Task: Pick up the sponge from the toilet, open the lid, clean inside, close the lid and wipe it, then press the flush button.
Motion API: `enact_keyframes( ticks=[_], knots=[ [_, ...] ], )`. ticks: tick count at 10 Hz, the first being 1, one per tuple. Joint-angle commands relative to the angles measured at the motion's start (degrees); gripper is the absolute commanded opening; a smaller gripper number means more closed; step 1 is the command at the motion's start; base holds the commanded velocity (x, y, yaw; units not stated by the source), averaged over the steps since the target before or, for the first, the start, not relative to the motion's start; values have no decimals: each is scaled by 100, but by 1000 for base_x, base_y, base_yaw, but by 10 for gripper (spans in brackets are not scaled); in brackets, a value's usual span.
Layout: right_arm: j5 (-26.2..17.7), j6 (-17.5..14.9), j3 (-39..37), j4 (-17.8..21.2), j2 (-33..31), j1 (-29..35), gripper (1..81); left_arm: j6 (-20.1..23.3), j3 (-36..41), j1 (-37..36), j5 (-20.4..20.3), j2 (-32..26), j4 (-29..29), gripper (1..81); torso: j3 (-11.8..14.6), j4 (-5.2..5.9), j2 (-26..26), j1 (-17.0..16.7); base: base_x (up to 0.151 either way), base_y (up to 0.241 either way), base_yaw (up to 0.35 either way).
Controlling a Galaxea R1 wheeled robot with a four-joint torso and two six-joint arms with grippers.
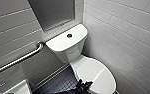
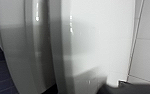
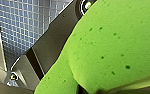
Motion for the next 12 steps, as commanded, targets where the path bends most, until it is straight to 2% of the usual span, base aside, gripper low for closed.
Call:
enact_keyframes(
  ticks=[1, 6, 8, 10, 12],
  knots=[
    [-316, 19, -50, -171, -13, -72, 10, -177, 250, -410, 643, -215, -149, 811, 0, 0, 0, 0, 0, 0, 0],
    [-299, 27, -59, -153, -4, -62, 10, -177, 583, -525, 556, -293, -79, 811, -7, -2, 2, 7, 0, 0, 0],
    [-290, 27, -68, -145, -4, -54, 10, -177, 689, -525, 441, -311, 115, 811, -9, -2, 2, 7, 0, 0, 0],
    [-290, 27, -85, -136, -4, -62, 10, -177, 1135, -525, 239, -469, 430, 811, -9, -2, 2, 7, 0, 0, 0],
    [-290, 27, -85, -136, 5, -54, 10, -177, 1393, -533, 221, -575, 501, 811, -11, -5, 4, 7, 0, 0, 0]
  ],
)
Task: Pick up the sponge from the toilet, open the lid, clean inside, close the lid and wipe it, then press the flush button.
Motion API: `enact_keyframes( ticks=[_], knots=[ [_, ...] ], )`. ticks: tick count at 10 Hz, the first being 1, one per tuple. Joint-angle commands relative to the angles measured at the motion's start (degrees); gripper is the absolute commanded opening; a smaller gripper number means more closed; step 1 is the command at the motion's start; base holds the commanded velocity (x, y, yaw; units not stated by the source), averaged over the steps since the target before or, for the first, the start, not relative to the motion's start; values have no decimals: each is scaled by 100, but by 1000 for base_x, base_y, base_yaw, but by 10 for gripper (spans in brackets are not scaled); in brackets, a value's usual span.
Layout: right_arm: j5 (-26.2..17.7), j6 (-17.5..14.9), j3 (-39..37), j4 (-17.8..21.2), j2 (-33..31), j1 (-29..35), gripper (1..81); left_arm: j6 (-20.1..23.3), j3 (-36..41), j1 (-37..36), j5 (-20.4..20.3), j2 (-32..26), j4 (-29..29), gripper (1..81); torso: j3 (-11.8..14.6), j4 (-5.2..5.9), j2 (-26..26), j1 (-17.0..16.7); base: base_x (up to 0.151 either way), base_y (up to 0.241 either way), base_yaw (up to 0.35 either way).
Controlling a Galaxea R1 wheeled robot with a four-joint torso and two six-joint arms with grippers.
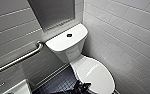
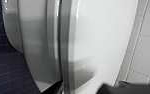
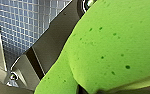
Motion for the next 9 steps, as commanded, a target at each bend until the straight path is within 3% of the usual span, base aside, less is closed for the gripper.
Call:
enact_keyframes(
  ticks=[1, 9],
  knots=[
    [-296, 27, 53, -134, -127, -64, 10, 8, 380, -533, 41, 32, 238, 811, 0, -2, 0, 0, 0, 0, 0],
    [-252, 36, 71, -116, -153, -73, 10, 8, -1070, -533, 102, 727, 229, 811, -2, 0, -2, 2, 0, 0, 0]
  ],
)
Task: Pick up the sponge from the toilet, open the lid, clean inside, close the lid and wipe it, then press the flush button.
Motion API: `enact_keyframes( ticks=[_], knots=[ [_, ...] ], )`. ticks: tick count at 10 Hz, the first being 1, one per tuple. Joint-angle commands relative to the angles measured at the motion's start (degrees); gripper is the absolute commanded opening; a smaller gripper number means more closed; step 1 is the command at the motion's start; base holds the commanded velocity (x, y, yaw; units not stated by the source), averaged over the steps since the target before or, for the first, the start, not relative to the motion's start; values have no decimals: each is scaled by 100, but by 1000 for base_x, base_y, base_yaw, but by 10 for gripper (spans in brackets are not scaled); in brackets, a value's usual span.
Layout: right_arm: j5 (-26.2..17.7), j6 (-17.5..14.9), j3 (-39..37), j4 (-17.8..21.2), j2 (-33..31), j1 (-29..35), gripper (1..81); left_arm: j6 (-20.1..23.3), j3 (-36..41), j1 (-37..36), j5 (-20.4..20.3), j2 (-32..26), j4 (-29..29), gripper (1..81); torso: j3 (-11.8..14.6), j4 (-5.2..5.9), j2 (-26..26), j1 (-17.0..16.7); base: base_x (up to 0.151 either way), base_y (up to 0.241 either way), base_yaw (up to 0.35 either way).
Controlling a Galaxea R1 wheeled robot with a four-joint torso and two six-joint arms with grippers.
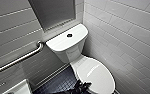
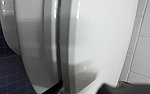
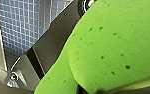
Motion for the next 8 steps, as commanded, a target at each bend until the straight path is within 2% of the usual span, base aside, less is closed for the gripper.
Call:
enact_keyframes(
  ticks=[1, 5, 8],
  knots=[
    [-274, 34, 70, -98, -153, -73, 10, 142, -395, -536, 155, 418, 58, 811, 0, 0, 0, 0, 0, 0, 0],
    [-248, 34, 44, -81, -145, -108, 10, 142, -739, -641, 164, 726, 59, 811, 4, 2, -2, -7, 0, 0, 0],
    [-239, 34, 44, -81, -135, -100, 10, 125, -423, -834, 146, 647, 6, 811, 6, 2, -2, -7, 0, 0, 0]
  ],
)
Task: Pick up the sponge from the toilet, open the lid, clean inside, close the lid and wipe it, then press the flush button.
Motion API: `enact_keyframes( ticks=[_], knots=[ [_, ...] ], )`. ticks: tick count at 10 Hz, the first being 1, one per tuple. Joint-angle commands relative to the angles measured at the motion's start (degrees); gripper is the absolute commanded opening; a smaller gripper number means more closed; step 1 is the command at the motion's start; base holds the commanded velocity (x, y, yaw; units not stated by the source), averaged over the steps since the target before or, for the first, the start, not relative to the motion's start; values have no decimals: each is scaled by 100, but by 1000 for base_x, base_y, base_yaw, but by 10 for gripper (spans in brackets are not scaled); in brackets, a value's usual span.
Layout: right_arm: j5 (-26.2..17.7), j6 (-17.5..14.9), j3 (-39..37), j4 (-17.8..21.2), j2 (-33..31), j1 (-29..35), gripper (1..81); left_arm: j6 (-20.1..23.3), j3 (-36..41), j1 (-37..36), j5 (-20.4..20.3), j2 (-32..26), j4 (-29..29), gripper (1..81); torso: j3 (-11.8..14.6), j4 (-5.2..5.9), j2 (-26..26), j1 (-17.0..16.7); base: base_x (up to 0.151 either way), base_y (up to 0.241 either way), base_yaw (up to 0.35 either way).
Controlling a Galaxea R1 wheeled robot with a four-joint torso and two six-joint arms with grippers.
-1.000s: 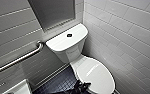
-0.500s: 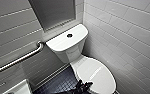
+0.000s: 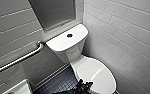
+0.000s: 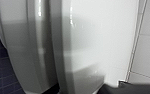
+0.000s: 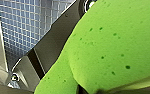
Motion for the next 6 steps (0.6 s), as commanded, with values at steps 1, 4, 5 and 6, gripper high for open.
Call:
enact_keyframes(
  ticks=[1, 4, 5, 6],
  knots=[
    [-306, 33, 46, -98, -118, -97, 10, 51, 126, -874, 118, 245, -27, 811, 0, 0, 0, 0, 0, 0, 0],
    [-306, 34, 46, -107, -109, -115, 10, -37, 389, -1155, 100, 254, -27, 811, 0, 0, 0, 0, 0, 0, 0],
    [-306, 34, 46, -116, -100, -115, 10, -55, 504, -1199, 91, 210, -27, 811, -2, 0, 0, 0, 0, 0, 0],
    [-306, 33, 46, -116, -100, -105, 10, -72, 705, -1226, 82, 123, -18, 811, -2, 0, 0, 0, 0, 0, 0]
  ],
)
